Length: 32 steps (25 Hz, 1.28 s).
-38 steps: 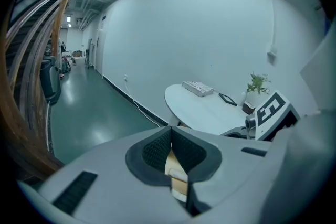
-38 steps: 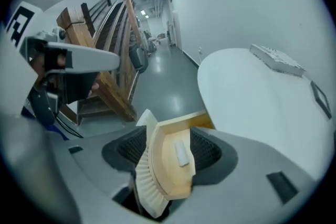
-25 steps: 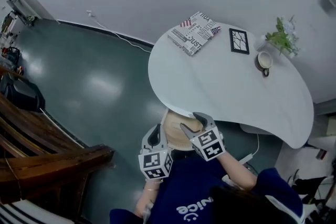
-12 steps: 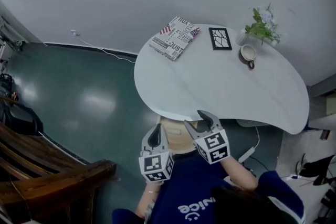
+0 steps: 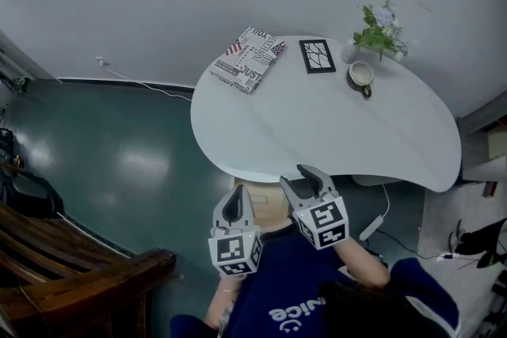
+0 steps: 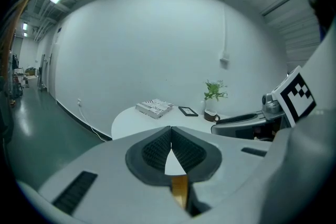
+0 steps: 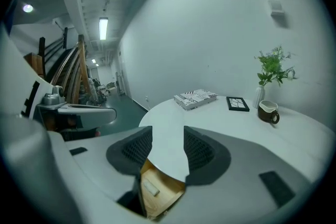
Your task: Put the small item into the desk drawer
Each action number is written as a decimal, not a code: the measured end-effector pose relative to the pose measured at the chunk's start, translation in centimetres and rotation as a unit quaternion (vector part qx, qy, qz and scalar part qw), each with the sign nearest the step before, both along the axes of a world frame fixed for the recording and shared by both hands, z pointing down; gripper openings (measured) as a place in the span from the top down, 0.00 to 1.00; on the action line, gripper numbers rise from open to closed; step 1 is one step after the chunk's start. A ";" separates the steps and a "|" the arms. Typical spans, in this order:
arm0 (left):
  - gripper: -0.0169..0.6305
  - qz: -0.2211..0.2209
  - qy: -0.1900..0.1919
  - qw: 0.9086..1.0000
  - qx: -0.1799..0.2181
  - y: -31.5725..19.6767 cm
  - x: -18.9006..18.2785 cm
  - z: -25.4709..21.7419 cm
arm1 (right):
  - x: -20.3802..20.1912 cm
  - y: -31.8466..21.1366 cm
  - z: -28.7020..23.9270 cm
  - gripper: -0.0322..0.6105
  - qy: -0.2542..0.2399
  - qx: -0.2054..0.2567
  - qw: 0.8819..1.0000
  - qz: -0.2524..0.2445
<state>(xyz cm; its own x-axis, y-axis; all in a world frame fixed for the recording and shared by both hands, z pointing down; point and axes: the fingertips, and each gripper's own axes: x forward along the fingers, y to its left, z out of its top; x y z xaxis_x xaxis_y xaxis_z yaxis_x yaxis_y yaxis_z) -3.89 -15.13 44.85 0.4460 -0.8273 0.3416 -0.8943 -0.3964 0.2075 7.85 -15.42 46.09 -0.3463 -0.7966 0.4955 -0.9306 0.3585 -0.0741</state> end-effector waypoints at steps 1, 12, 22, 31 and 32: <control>0.97 0.001 0.001 1.000 0.000 0.1 0.1 -0.1 | 0.2 0.0 -0.1 0.66 -0.001 0.002 1.000 0.003; 0.97 0.004 0.006 1.000 0.005 0.5 0.7 -0.3 | 1.7 0.6 -1.0 0.90 -0.001 0.029 0.999 0.033; 0.97 0.003 0.006 1.000 0.008 0.7 0.6 -0.6 | 1.8 1.0 -0.7 0.94 0.008 0.034 0.999 0.038; 0.97 0.004 0.001 1.000 0.002 1.1 0.4 -0.1 | 1.2 1.2 -0.5 0.94 0.009 0.036 0.999 0.028; 0.97 0.004 0.000 1.000 0.002 1.1 0.3 -0.1 | 1.2 1.2 -0.5 0.94 0.010 0.035 0.999 0.027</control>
